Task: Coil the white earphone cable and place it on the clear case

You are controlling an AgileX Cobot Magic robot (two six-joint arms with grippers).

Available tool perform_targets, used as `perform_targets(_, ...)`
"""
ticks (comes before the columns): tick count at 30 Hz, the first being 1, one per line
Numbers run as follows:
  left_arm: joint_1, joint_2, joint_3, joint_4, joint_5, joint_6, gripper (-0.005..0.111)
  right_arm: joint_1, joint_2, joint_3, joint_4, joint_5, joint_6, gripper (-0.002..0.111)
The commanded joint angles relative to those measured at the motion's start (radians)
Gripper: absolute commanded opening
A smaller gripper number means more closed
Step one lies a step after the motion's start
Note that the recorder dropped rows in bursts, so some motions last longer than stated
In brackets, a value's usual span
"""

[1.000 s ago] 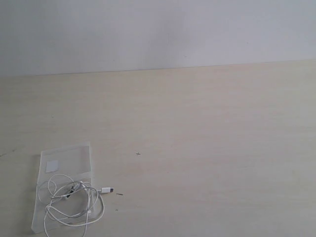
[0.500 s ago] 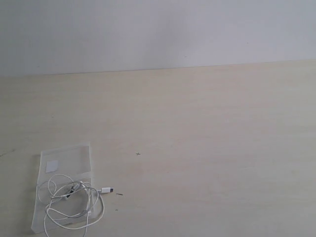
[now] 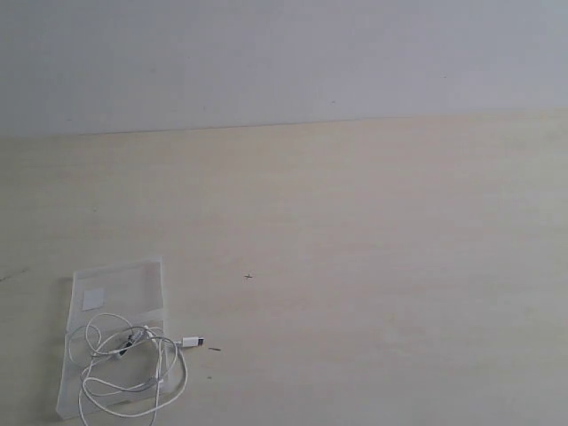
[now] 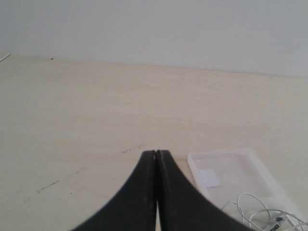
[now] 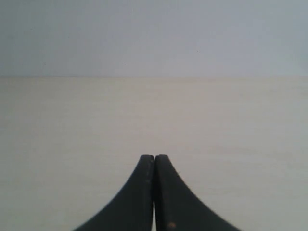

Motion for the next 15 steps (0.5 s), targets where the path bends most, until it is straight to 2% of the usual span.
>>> perform_targets(1, -0.004, -0.007, 0.003, 0.004, 0.039, -0.029, 0.0, -0.004, -0.006, 0.005, -0.004, 0.0, -0.008, 0.0)
perform_targets(15, -0.004, -0.007, 0.003, 0.035, 0.043, -0.025, 0.0, -0.004, -0.006, 0.005, -0.004, 0.0, -0.008, 0.0)
